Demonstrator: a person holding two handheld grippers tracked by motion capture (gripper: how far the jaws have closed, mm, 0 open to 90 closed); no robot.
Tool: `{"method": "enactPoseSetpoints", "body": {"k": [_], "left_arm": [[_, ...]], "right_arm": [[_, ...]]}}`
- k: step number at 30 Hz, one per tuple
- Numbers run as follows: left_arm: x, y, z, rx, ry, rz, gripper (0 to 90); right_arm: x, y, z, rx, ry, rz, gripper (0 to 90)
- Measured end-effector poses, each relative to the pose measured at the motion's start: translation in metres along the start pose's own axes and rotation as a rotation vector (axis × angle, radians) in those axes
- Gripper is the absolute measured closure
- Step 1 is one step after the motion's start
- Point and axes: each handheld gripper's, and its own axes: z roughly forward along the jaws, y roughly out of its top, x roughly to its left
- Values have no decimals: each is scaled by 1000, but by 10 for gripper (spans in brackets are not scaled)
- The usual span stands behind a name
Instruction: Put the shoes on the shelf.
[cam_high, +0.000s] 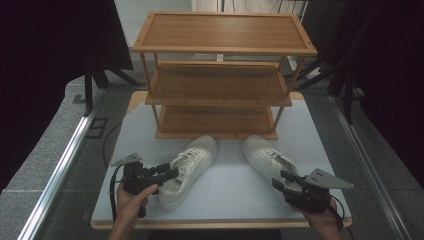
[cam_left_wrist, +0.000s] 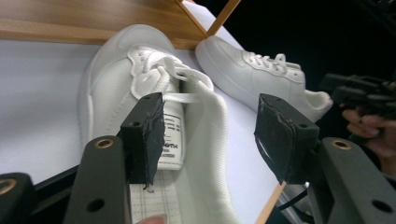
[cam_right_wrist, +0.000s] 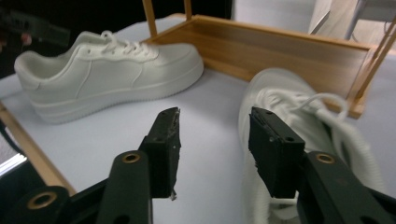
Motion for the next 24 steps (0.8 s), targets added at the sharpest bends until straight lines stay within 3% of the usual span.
{"method": "enactPoseSetpoints", "body": {"k": [5, 11, 17, 21, 24], "left_arm": [[1, 0, -4, -6, 18, 7, 425], [-3, 7, -14, -50, 42, 24, 425], [1, 10, -14, -43, 75, 31, 425], [3, 16, -14, -40, 86, 54, 425], [4, 21, -12, -27, 111, 84, 423]], "right_arm": [[-4, 3, 0, -18, -25, 6, 501], [-10, 3, -1, -40, -48, 11, 459], [-27, 1, -8, -71, -101, 56, 430], [-34, 5, -10, -65, -112, 37, 417], [-48, 11, -8, -91, -133, 36, 415]]}}
